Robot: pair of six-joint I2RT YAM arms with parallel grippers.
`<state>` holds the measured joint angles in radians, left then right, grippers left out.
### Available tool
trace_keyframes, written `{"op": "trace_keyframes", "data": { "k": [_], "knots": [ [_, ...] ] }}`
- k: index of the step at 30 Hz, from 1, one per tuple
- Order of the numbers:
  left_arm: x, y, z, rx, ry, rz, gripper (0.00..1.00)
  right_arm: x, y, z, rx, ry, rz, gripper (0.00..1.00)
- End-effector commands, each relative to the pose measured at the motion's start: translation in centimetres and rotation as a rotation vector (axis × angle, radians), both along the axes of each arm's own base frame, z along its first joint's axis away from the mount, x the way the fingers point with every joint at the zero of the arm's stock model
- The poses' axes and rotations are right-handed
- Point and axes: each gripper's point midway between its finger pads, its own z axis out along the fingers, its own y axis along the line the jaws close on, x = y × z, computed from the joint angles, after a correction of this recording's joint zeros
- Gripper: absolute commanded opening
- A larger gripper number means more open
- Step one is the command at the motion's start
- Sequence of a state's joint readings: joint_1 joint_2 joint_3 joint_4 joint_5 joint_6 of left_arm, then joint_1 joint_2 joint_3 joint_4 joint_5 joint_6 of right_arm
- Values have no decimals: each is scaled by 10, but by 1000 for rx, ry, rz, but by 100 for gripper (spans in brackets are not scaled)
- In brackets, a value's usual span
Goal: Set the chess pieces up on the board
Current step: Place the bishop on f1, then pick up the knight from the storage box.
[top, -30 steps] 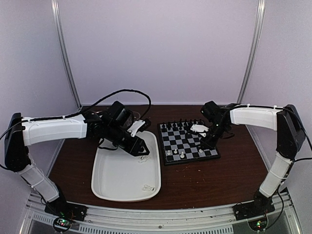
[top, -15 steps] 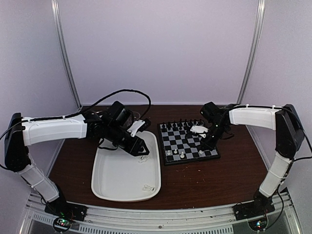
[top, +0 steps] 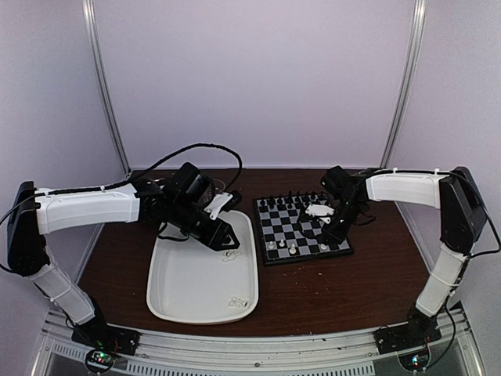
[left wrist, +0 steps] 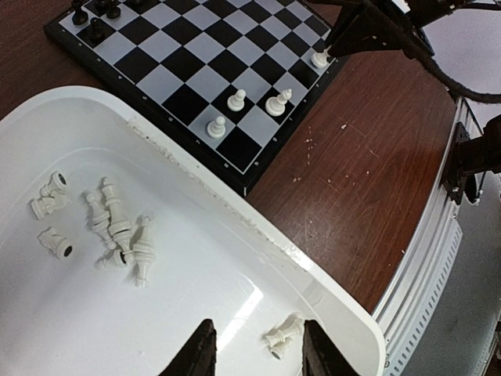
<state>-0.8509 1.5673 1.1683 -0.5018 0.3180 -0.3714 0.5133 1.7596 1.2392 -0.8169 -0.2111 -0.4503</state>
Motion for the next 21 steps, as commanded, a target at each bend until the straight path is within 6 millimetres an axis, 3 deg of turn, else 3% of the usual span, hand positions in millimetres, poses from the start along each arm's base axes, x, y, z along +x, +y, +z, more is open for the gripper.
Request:
{"op": "trace_keyframes", "data": {
  "k": [1, 6, 12, 17, 21],
  "knots": [
    [2, -2, 1, -11, -16, -2, 38, 1, -1, -6, -29, 6, 13, 8],
    [2, -1, 0, -9, -15, 1, 38, 2, 2, 0, -15, -1, 3, 21],
    [3, 7, -3, 21, -29, 23, 38, 0, 5, 54, 56, -76, -11, 38],
    [26, 41, -26, 174, -41, 189, 38, -5, -1, 90, 114, -154, -7, 39],
    [45, 86, -55, 401, -11, 357, 37, -11, -4, 95, 226, -181, -21, 38]
  ]
}}
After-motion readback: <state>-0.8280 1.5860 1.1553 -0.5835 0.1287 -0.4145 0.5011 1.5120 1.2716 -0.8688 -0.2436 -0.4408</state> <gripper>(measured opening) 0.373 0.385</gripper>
